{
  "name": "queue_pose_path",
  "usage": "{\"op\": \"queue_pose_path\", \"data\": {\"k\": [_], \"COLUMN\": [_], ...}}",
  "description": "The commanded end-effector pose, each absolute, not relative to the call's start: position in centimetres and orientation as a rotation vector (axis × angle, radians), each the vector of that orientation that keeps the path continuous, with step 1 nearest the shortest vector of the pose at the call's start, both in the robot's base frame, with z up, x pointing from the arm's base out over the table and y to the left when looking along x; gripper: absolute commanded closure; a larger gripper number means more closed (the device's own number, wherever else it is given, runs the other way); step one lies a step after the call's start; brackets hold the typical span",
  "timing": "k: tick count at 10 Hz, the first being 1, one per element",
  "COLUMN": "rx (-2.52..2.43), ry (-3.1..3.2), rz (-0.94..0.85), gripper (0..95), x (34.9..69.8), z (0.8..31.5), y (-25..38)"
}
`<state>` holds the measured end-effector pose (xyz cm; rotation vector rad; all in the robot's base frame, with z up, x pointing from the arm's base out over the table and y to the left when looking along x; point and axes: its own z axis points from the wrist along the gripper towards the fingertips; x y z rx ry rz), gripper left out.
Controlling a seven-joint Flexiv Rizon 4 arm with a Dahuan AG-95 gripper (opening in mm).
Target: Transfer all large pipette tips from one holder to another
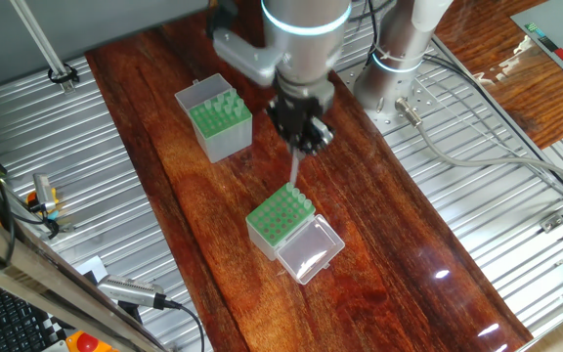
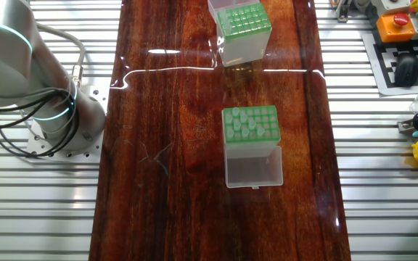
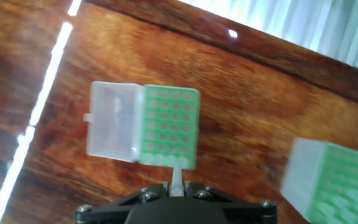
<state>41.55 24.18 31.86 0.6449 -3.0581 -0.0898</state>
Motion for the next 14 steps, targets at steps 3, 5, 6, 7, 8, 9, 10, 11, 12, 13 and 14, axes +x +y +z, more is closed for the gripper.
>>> {"op": "queue_pose_path", "data": {"k": [3, 5, 6, 7, 8, 9, 10, 11, 12, 13, 14], "rx": [0.489, 0.544, 0.553, 0.554, 0.555, 0.553, 0.559, 0.563, 0.572, 0.578, 0.583], "ry": [-3.098, -3.096, -3.095, -3.092, -3.091, -3.088, -3.086, -3.085, -3.083, -3.083, -3.083], "rz": [-0.062, -0.070, -0.079, -0.073, -0.072, -0.059, -0.053, -0.050, -0.043, -0.039, -0.035], "gripper": [95.0, 95.0, 95.0, 95.0, 95.0, 95.0, 95.0, 95.0, 95.0, 95.0, 95.0], "x": [41.6, 41.6, 41.6, 41.6, 41.6, 41.3, 41.0, 40.8, 40.5, 40.2, 40.1], "z": [31.7, 31.7, 31.7, 31.7, 31.7, 31.2, 30.9, 30.6, 30.3, 30.0, 29.6], "y": [25.2, 25.2, 25.2, 25.2, 25.2, 25.3, 25.3, 25.3, 25.1, 25.0, 24.9]}}
